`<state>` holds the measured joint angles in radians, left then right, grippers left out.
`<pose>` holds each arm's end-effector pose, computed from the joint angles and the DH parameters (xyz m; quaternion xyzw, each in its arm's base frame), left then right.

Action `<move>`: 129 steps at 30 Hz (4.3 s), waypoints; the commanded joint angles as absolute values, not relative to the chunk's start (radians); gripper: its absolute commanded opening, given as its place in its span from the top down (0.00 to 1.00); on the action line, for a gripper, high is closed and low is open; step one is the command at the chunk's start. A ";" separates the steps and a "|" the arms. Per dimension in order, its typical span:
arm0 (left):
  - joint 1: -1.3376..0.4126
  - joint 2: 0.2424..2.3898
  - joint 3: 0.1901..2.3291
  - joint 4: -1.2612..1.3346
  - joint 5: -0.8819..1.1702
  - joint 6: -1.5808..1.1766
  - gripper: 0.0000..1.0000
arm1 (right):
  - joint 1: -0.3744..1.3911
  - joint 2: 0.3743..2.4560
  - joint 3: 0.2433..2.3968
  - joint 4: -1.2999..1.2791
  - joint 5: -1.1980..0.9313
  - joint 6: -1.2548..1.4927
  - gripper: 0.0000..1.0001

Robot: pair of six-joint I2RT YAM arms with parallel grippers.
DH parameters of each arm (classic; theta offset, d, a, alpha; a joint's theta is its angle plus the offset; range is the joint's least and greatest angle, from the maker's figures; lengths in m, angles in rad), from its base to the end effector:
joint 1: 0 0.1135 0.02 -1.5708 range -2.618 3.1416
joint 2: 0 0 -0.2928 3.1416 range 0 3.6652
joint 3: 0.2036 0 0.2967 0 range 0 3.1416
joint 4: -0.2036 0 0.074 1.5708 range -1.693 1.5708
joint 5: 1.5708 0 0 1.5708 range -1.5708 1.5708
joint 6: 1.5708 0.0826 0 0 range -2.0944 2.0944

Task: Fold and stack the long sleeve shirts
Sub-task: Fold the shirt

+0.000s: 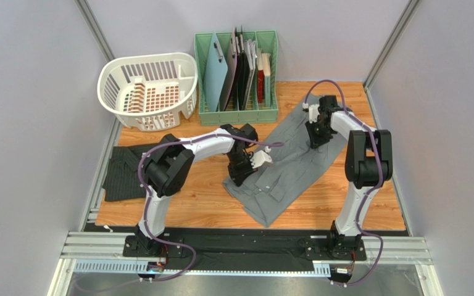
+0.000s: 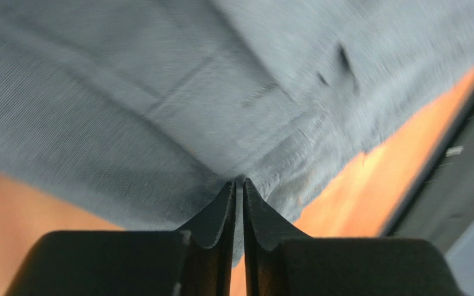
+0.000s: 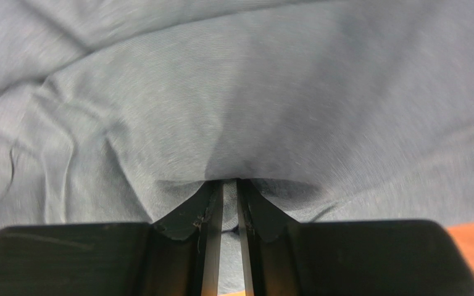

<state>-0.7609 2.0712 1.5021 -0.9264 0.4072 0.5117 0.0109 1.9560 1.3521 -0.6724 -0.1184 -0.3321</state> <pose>0.3025 -0.3332 0.1149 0.5877 0.7826 -0.2051 0.0115 0.4484 0.0146 0.1199 -0.1771 0.9715 0.0343 0.1539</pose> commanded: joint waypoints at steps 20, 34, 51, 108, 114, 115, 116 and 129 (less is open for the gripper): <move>-0.847 1.906 1.493 -0.865 0.515 0.494 0.59 | -0.057 1.706 1.315 -0.853 -0.290 -0.491 0.69; -0.851 2.183 1.652 -0.845 0.581 0.316 0.65 | -0.005 1.968 1.245 -0.680 -0.074 -0.446 0.74; -0.851 1.728 1.528 -0.580 0.569 0.489 0.39 | -0.213 1.487 1.404 -0.881 -0.509 -0.651 0.33; -1.012 1.795 1.362 -0.440 0.545 0.870 1.00 | 0.112 0.894 0.646 -0.995 -0.334 -1.289 1.00; -1.006 1.750 1.385 -0.471 0.545 0.861 1.00 | 0.083 0.871 0.758 -1.097 -0.348 -1.244 1.00; -1.006 1.746 1.385 -0.474 0.552 0.858 1.00 | 0.080 0.858 0.765 -1.113 -0.351 -1.250 1.00; -1.008 1.740 1.387 -0.474 0.557 0.851 1.00 | 0.080 0.847 0.778 -1.147 -0.353 -1.253 1.00; -1.083 1.589 1.335 -0.620 0.646 0.813 1.00 | 0.080 0.617 0.811 -1.457 -0.400 -1.322 1.00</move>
<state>-1.0630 1.6836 1.3479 -0.5507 0.5587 0.8558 0.0818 0.6559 0.7502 -1.3010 -0.3561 -1.3060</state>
